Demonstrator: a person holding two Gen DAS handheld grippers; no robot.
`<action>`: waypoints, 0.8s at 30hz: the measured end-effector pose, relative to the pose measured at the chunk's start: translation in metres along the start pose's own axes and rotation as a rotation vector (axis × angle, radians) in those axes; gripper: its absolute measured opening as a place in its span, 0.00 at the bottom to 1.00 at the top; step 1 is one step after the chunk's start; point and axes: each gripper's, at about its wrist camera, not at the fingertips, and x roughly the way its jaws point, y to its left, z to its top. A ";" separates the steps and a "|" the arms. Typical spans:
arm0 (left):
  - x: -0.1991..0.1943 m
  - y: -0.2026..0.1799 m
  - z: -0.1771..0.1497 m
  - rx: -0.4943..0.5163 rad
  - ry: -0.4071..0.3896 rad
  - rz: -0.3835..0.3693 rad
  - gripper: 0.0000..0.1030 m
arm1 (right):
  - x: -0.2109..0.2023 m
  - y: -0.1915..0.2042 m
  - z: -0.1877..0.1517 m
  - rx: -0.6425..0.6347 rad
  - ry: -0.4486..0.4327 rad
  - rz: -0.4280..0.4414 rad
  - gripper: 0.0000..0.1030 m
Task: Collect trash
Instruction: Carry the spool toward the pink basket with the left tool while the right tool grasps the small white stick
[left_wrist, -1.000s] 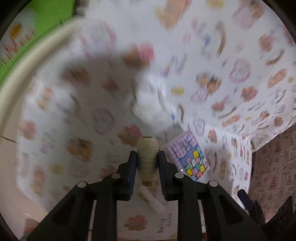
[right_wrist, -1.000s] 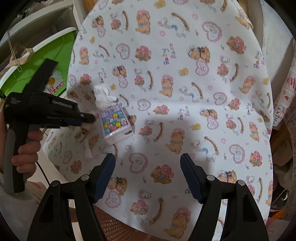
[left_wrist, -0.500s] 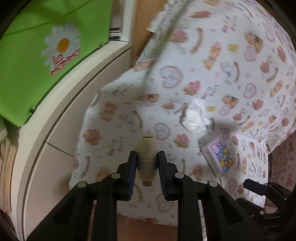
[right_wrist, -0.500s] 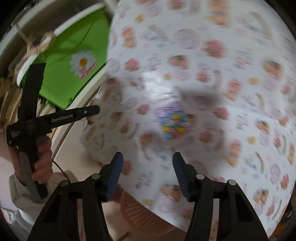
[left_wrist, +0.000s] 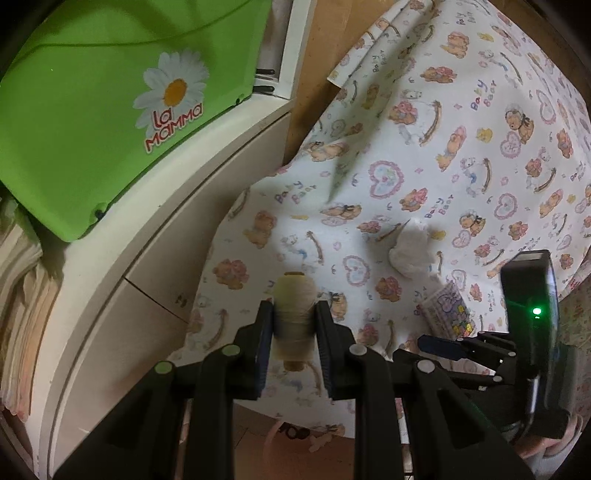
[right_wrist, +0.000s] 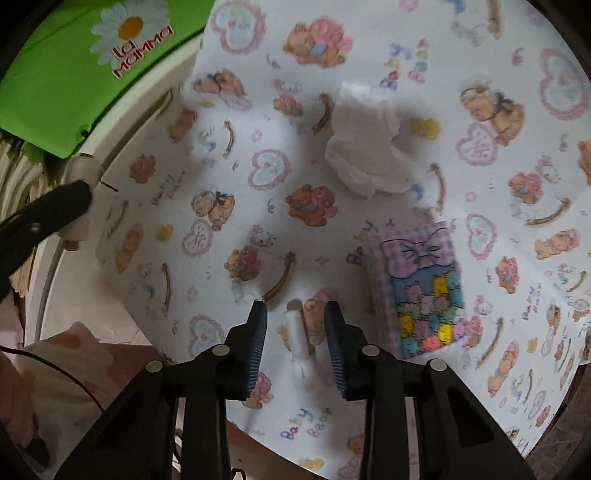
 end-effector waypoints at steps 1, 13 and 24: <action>0.000 0.001 0.000 -0.001 0.003 -0.003 0.20 | 0.002 0.001 0.000 -0.005 0.007 -0.004 0.31; -0.012 -0.003 -0.013 0.039 -0.036 -0.025 0.20 | -0.044 -0.009 -0.017 0.038 -0.117 -0.033 0.10; -0.033 -0.032 -0.041 0.169 -0.062 -0.127 0.20 | -0.120 -0.030 -0.088 0.169 -0.364 0.093 0.09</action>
